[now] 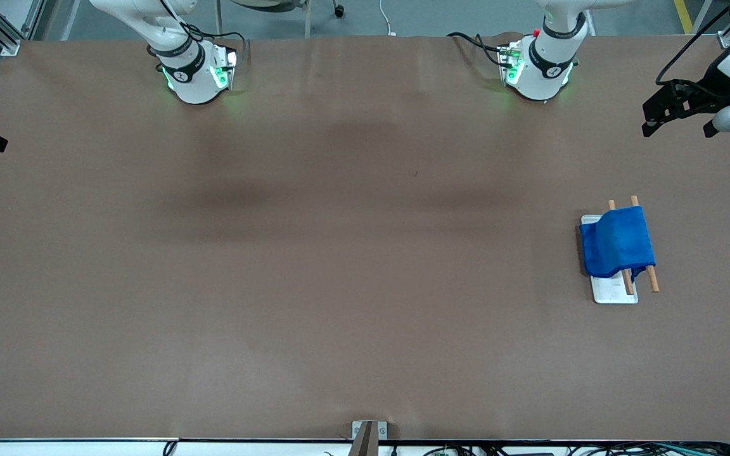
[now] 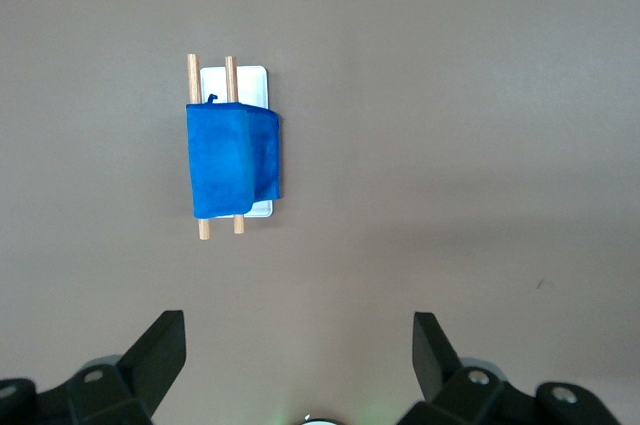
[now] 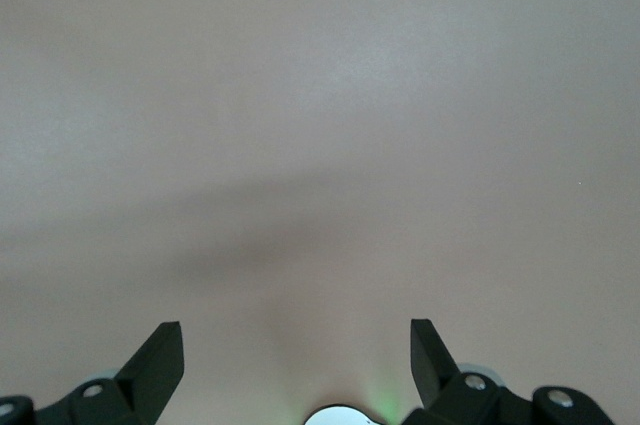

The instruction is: Right arm passes towel to left arm to hang

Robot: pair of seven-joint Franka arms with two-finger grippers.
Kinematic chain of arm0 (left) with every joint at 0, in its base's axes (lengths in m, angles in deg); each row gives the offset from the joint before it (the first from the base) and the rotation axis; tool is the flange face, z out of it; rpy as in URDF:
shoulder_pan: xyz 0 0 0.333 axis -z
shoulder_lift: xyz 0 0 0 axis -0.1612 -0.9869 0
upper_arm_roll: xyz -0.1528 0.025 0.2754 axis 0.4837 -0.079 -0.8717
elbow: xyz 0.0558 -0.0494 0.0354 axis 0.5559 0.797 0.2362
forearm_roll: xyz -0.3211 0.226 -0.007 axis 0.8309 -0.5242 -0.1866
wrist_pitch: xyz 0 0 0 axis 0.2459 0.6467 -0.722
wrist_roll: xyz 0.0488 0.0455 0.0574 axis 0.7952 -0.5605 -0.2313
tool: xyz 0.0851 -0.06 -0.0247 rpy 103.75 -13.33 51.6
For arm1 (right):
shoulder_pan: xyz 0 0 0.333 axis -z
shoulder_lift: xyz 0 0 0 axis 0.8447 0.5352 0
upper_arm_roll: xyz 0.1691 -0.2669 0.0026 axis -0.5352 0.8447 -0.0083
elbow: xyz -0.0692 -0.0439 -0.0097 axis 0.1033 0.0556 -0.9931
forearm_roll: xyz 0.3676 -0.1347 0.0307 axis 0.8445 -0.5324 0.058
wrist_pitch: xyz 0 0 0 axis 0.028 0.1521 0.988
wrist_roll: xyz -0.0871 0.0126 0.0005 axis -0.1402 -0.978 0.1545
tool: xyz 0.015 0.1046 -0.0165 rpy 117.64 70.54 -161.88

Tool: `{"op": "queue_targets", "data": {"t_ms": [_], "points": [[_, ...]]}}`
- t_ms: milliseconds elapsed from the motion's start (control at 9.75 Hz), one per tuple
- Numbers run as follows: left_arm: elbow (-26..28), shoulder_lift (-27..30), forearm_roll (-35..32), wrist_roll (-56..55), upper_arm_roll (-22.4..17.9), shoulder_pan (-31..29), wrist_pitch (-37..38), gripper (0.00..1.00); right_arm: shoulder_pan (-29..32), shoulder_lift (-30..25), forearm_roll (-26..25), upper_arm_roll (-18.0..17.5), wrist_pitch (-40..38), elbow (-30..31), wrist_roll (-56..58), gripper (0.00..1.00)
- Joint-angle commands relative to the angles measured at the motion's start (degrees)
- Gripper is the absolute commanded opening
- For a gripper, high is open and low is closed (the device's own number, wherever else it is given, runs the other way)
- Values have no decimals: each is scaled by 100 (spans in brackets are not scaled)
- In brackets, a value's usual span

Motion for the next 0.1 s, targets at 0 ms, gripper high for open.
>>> {"op": "queue_targets", "data": {"t_ms": [0], "points": [[-103, -218, 11, 56, -25, 30, 191, 100, -1, -9, -61, 4, 3, -4, 29, 100]]}}
